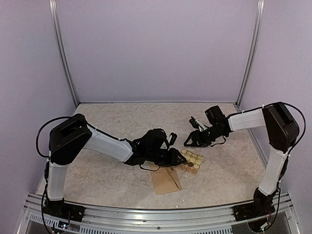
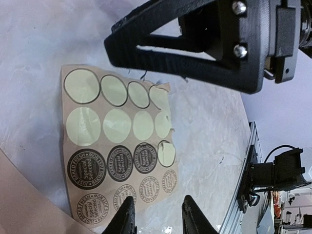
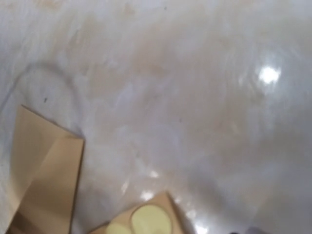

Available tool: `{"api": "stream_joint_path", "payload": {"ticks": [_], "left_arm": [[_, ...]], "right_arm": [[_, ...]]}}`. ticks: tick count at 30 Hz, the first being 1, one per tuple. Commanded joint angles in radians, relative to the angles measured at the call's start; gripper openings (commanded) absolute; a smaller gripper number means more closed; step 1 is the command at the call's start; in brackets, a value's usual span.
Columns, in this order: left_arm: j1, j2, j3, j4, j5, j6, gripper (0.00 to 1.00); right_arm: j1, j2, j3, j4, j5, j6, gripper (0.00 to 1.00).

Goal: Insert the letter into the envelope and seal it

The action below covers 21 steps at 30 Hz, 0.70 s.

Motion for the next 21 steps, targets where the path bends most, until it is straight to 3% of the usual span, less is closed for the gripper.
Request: {"api": "stream_joint_path", "payload": {"ticks": [1,10,21], "left_arm": [[-0.003,0.043,0.023,-0.029,0.012,0.001,0.27],[-0.001,0.112,0.067,-0.113,-0.036,0.055,0.21],[0.008,0.116,0.064,-0.151,-0.074,0.079,0.20]], "right_arm": [[-0.030,0.078,0.090,-0.071,-0.084,-0.120,0.58],[-0.044,0.195,0.182,-0.232,-0.139,-0.231,0.57],[-0.042,0.175,0.065,-0.216,-0.236,-0.200,0.48]]}}
